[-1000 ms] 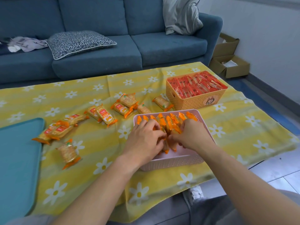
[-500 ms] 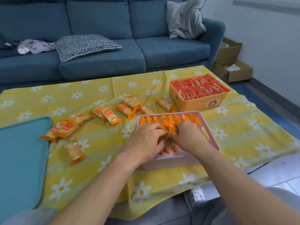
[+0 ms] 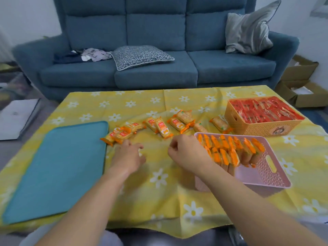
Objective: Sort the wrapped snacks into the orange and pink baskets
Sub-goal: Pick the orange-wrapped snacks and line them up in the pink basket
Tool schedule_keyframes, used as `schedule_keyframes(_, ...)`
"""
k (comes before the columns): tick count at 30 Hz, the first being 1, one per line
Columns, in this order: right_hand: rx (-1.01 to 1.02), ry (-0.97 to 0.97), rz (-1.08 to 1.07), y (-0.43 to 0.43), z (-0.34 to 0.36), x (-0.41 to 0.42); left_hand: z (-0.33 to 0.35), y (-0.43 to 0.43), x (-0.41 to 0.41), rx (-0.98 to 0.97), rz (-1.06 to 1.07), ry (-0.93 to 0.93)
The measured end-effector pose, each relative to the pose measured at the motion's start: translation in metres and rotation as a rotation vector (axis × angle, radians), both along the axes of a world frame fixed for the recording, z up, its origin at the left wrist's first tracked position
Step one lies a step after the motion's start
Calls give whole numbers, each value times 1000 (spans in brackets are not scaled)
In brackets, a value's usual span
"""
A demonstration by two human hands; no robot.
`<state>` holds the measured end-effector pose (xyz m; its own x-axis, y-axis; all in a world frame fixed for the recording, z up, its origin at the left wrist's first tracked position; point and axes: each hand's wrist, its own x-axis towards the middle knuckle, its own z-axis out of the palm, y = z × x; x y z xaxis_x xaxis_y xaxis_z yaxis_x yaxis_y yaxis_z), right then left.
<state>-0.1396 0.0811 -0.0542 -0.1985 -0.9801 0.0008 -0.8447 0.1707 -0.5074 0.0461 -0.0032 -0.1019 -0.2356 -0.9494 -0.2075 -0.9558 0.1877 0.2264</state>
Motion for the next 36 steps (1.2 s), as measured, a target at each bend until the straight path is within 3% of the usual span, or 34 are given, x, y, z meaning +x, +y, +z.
schedule_keyframes(2,57,-48,12,-38,-15,10,-12,0,6,55,34,-16)
schedule_keyframes(6,123,-23,-105,-105,-42,10,-26,2,6,-129,26,36)
schedule_keyframes(9,123,-18,-221,-142,-55,14,-35,-9,8,-206,133,137)
schedule_keyframes(15,216,25,-263,-175,-67,13,-29,-36,13,60,268,303)
schedule_keyframes(18,104,14,-271,-189,-56,8,-4,-72,27,3,337,474)
schedule_keyframes(21,78,15,-142,-206,-50,11,6,-110,44,-171,397,362)
schedule_keyframes(25,263,47,-15,-226,-68,24,-20,-128,44,-69,252,123)
schedule_keyframes(28,308,105,-34,-229,-81,26,-32,-123,31,-60,167,-33)
schedule_keyframes(30,277,-11,-129,-232,-82,24,-35,-123,27,-84,194,-56)
schedule_keyframes(33,135,-369,-233,-237,-77,23,-37,-130,27,-46,317,73)
schedule_keyframes(36,119,-714,-161,-232,-75,35,-25,-130,24,149,534,579)
